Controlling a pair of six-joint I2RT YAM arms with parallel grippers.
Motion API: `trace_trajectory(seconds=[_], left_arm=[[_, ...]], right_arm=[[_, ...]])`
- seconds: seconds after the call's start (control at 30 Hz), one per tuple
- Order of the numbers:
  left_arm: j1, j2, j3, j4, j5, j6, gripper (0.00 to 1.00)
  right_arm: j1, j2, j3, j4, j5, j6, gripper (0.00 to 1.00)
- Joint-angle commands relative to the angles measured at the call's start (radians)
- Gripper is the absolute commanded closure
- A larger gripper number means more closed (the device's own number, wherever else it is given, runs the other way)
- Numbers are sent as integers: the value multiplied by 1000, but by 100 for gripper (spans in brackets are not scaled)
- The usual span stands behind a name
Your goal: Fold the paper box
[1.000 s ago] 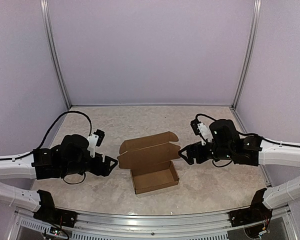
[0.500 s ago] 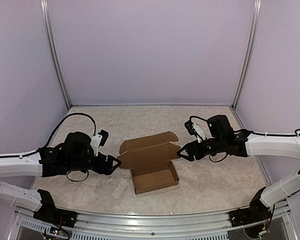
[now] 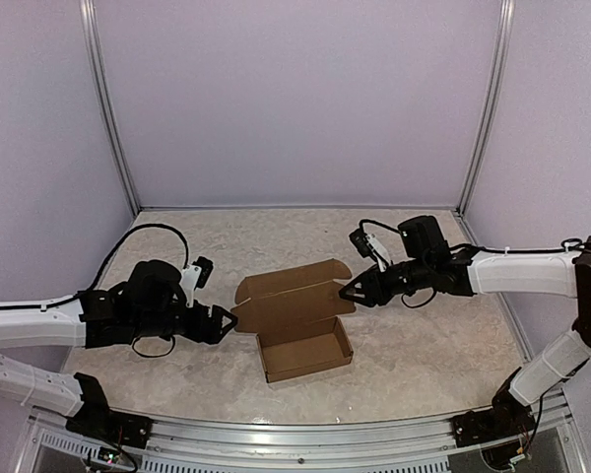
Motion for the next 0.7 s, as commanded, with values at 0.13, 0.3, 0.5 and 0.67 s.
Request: trace_trajectory(seconds=[0.13,0.3,0.5,0.67], left_arm=[[19,-16,11,-17,-18,0,16],[29,-15,15,-4,-15,16,16],[50,-3,20,28,9,61,16],[70,3,20,76,33,114,16]], right_arm=[[-12,45,37,2,-84,-38,79],[-12,34,30,-11,-87,-44,91],[-12,16,26,-27,-98,-56,100],[-12,-6,12,-32,-117,-67,100]])
